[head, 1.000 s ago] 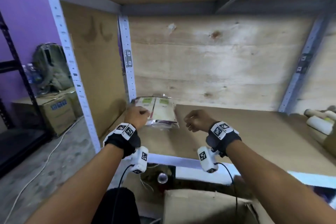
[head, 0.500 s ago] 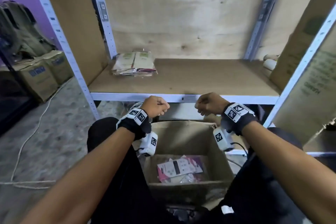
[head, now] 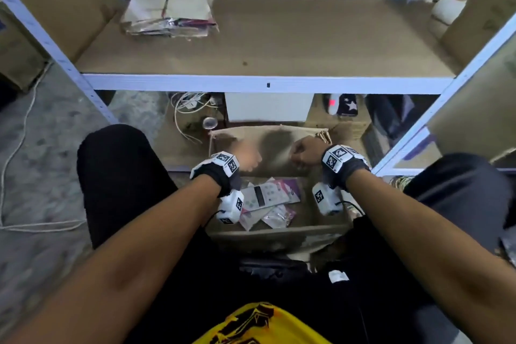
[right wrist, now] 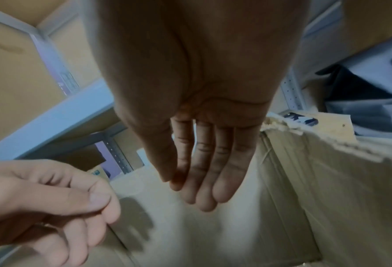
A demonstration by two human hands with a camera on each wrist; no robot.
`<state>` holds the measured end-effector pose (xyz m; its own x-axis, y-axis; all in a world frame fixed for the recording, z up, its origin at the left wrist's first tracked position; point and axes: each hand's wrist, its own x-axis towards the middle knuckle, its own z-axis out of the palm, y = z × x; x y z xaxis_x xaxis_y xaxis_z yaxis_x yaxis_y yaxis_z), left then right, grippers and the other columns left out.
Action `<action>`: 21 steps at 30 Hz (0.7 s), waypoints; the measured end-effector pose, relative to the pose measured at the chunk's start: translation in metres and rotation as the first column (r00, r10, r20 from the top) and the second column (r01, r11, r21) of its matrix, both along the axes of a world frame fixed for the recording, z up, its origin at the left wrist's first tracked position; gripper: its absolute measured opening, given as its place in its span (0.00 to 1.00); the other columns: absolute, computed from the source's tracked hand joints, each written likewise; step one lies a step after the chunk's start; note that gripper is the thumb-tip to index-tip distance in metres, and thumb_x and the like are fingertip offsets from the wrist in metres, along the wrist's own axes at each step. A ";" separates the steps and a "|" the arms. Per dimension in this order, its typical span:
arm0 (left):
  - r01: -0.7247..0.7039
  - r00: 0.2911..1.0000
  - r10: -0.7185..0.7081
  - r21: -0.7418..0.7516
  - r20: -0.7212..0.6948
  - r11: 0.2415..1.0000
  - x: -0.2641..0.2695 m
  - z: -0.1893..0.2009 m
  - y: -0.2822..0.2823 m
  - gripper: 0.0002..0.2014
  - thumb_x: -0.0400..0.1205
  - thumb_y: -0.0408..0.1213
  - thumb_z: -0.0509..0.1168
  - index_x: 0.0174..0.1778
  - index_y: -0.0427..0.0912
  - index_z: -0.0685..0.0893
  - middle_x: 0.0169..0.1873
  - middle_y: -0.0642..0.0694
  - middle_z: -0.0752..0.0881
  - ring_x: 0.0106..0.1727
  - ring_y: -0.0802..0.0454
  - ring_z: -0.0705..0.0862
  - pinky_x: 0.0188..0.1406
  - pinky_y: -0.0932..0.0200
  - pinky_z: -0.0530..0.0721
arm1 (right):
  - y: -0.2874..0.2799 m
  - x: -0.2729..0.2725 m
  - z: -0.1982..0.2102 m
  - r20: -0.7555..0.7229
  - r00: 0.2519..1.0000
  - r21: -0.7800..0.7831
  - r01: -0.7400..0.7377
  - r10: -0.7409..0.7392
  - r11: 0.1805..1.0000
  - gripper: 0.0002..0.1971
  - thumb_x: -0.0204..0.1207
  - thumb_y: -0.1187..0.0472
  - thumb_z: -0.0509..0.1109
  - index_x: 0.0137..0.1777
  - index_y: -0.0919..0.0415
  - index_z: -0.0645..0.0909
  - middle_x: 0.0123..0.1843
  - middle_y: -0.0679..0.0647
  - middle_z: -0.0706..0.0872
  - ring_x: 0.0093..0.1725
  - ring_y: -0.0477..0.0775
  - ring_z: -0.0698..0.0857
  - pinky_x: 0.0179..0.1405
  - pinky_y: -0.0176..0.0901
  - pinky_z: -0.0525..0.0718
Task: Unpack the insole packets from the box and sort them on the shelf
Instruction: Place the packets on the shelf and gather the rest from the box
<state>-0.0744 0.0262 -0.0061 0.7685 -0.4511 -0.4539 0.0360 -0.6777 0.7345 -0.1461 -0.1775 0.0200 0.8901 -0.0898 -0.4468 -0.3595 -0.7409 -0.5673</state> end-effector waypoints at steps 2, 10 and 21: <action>0.008 1.000 -0.011 0.078 0.029 0.997 0.003 -0.016 -0.005 0.14 0.85 0.26 0.59 0.38 0.36 0.87 0.28 0.44 0.86 0.22 0.56 0.83 0.28 0.64 0.86 | 0.003 0.010 -0.016 -0.042 0.999 0.010 -0.002 0.002 1.000 0.08 0.79 0.65 0.70 0.52 0.69 0.87 0.36 0.60 0.89 0.28 0.50 0.85 0.30 0.38 0.88; 0.081 0.995 -0.068 0.211 -0.067 0.974 0.020 -0.064 -0.017 0.13 0.82 0.26 0.60 0.50 0.33 0.91 0.47 0.35 0.92 0.49 0.38 0.91 0.52 0.48 0.90 | 0.009 0.051 -0.076 -0.212 0.973 0.051 -0.081 0.090 0.995 0.10 0.81 0.66 0.64 0.51 0.65 0.88 0.33 0.51 0.88 0.21 0.38 0.85 0.28 0.32 0.85; 0.076 0.975 -0.006 0.305 -0.222 0.949 0.032 -0.133 -0.014 0.14 0.86 0.30 0.60 0.64 0.30 0.84 0.59 0.35 0.88 0.52 0.42 0.89 0.49 0.55 0.86 | 0.014 0.070 -0.158 -0.348 0.933 -0.029 -0.106 0.089 0.994 0.12 0.82 0.67 0.63 0.53 0.74 0.87 0.52 0.68 0.91 0.48 0.65 0.91 0.54 0.57 0.89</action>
<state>-0.0422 0.0123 -0.1395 0.6206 -0.2906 -0.7283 0.1370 -0.8743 0.4657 -0.0760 -0.1637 -0.1384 0.6865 -0.0384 -0.7261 -0.4519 -0.8050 -0.3845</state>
